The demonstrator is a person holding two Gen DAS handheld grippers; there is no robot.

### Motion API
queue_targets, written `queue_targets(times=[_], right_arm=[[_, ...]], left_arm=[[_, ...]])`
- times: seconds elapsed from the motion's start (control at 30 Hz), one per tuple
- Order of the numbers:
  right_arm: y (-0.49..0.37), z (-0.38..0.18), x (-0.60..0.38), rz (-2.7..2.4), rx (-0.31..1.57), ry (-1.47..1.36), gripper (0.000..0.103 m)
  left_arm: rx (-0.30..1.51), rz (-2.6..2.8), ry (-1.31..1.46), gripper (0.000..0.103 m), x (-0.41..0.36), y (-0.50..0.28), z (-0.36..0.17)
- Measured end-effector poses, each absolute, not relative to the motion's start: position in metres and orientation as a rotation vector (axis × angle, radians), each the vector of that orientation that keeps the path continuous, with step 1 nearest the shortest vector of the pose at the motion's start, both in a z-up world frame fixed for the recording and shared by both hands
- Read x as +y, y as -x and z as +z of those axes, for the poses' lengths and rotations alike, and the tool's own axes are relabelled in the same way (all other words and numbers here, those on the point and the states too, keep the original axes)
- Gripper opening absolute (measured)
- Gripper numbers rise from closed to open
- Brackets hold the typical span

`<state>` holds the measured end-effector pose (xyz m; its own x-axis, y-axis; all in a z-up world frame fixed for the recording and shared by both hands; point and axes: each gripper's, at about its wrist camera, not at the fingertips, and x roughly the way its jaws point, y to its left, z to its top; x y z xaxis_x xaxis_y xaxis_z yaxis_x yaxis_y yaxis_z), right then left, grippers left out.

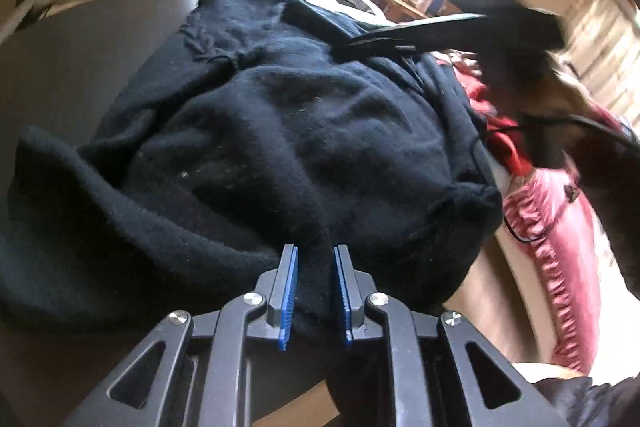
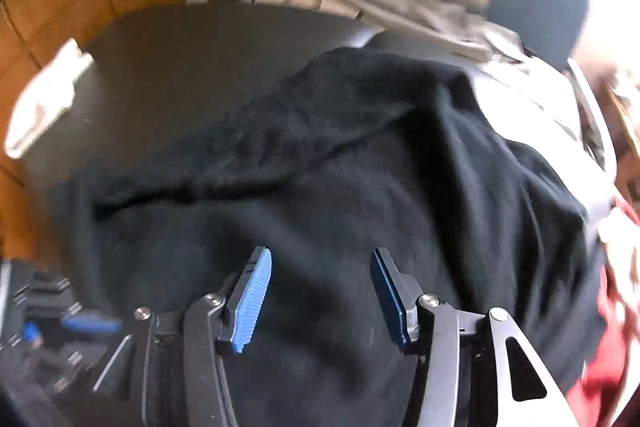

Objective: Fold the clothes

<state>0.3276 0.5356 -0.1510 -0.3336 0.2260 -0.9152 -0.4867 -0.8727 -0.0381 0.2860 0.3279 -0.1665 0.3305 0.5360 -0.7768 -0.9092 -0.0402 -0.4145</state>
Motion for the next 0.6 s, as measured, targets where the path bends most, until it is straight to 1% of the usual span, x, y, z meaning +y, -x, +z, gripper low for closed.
queue_targets(times=[0.03,0.07,0.1,0.17,0.23,0.3,0.37,0.47,0.53,0.6], right_arm=[[-0.314,-0.159,0.549,2.221,0.337,1.498,0.053],[-0.302,-0.167,0.563,2.203,0.348,1.526,0.053],[-0.291,-0.175,0.576,2.176,0.355,1.547,0.053],[-0.277,-0.183,0.604,2.143,0.391,1.535,0.061],[-0.273,-0.183,0.632,2.086,0.448,1.48,0.067],[-0.279,-0.185,0.668,2.002,0.584,1.395,0.072],[-0.29,-0.183,0.691,1.961,0.679,1.322,0.072],[-0.303,-0.179,0.71,1.914,0.736,1.287,0.072],[-0.319,-0.167,0.707,1.951,0.792,1.28,0.065],[-0.336,-0.153,0.694,2.013,0.76,1.3,0.065]], left_arm=[[0.437,1.241,1.072,0.017,0.328,-0.282,-0.167],[0.433,1.259,1.07,0.014,0.33,-0.277,-0.169],[0.427,1.263,1.077,0.013,0.332,-0.272,-0.17],[0.414,1.273,1.092,0.01,0.339,-0.262,-0.171],[0.426,1.33,1.077,0.01,0.351,-0.244,-0.169],[0.441,1.391,1.057,0.01,0.363,-0.227,-0.169],[0.453,1.45,1.04,0.01,0.381,-0.206,-0.17],[0.429,1.515,1.067,0.01,0.415,-0.167,-0.17],[0.419,1.576,1.09,0.01,0.433,-0.146,-0.164],[0.349,1.614,1.077,0.011,0.433,-0.129,-0.149]])
